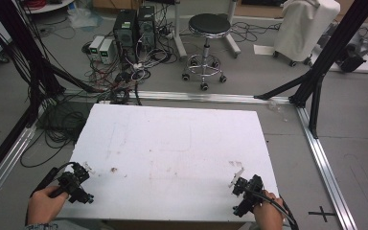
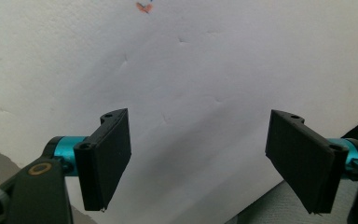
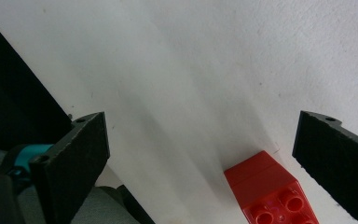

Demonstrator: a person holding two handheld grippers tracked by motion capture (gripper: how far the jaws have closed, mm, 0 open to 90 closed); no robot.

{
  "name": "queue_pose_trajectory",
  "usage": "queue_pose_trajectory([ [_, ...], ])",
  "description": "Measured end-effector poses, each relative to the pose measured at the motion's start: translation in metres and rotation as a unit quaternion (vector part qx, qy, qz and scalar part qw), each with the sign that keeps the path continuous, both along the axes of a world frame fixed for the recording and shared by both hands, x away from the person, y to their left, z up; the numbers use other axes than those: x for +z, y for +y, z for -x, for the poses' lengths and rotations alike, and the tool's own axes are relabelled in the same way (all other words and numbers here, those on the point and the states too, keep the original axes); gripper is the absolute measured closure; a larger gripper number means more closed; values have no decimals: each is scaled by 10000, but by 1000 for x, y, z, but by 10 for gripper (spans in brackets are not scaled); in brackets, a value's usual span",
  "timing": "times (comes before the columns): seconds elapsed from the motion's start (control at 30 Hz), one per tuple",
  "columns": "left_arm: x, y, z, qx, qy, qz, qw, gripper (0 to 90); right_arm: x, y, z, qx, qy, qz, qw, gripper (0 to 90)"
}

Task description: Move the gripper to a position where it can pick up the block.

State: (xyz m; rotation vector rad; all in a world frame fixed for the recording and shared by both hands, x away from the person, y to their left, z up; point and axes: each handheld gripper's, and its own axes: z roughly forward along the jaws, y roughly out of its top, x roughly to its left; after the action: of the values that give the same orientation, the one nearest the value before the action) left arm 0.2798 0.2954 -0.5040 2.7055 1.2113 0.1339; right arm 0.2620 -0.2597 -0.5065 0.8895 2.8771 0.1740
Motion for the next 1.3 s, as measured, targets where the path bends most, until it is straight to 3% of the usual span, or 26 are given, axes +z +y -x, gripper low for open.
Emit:
queue_pose_trajectory([
  [0.73,-1,-1,0,-31,12,-41,10000,224,2,-2,-2,49,-95,-36,9999,30],
  [0.87,-1,-1,0,-17,4,-41,10000,225,5,-3,-3,193,-162,-84,9996,30],
  [1.3,-2,-4,0,-59,31,-85,9999,224,10,-13,-10,289,-199,-68,9994,30],
])
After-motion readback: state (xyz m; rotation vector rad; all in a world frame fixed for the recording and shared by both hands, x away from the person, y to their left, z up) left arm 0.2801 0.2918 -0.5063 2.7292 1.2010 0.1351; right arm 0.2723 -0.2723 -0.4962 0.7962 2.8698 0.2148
